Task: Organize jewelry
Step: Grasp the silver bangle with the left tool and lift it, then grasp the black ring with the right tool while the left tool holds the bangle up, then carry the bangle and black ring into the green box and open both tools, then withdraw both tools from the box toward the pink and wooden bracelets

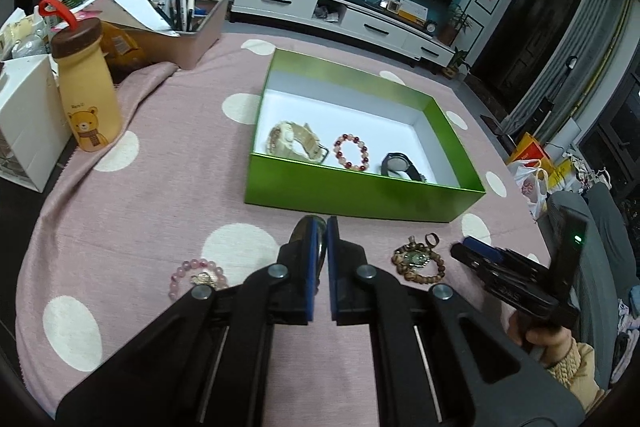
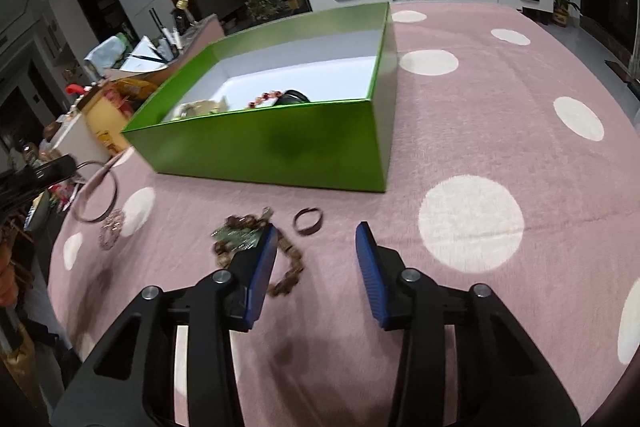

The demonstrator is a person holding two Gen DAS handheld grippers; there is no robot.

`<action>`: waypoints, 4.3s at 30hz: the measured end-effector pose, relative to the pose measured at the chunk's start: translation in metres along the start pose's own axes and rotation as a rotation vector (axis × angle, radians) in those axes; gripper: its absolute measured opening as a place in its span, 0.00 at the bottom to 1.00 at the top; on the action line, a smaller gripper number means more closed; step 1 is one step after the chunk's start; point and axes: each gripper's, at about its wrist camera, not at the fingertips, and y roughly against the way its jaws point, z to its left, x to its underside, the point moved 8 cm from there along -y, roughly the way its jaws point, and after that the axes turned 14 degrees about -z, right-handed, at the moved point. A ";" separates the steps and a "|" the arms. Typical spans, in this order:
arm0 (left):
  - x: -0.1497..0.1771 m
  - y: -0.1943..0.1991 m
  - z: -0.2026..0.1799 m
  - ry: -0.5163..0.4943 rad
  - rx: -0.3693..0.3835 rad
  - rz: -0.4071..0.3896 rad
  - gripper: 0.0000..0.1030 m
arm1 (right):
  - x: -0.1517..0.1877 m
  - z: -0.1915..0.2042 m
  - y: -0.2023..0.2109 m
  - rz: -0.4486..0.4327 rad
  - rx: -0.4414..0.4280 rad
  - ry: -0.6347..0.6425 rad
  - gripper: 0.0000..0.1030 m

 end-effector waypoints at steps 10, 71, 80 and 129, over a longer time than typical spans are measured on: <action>0.003 -0.018 -0.014 -0.017 0.025 0.027 0.00 | 0.000 0.012 -0.024 0.042 0.033 0.115 0.34; -0.104 -0.122 -0.053 -0.081 -0.111 0.012 0.03 | -0.152 0.006 -0.004 -0.277 0.041 0.178 0.18; -0.086 -0.170 -0.031 -0.052 -0.163 0.092 0.03 | -0.145 0.005 -0.049 -0.207 0.038 0.173 0.18; -0.040 -0.036 -0.033 -0.047 -0.153 0.052 0.89 | -0.079 -0.005 0.073 -0.240 0.035 0.063 0.66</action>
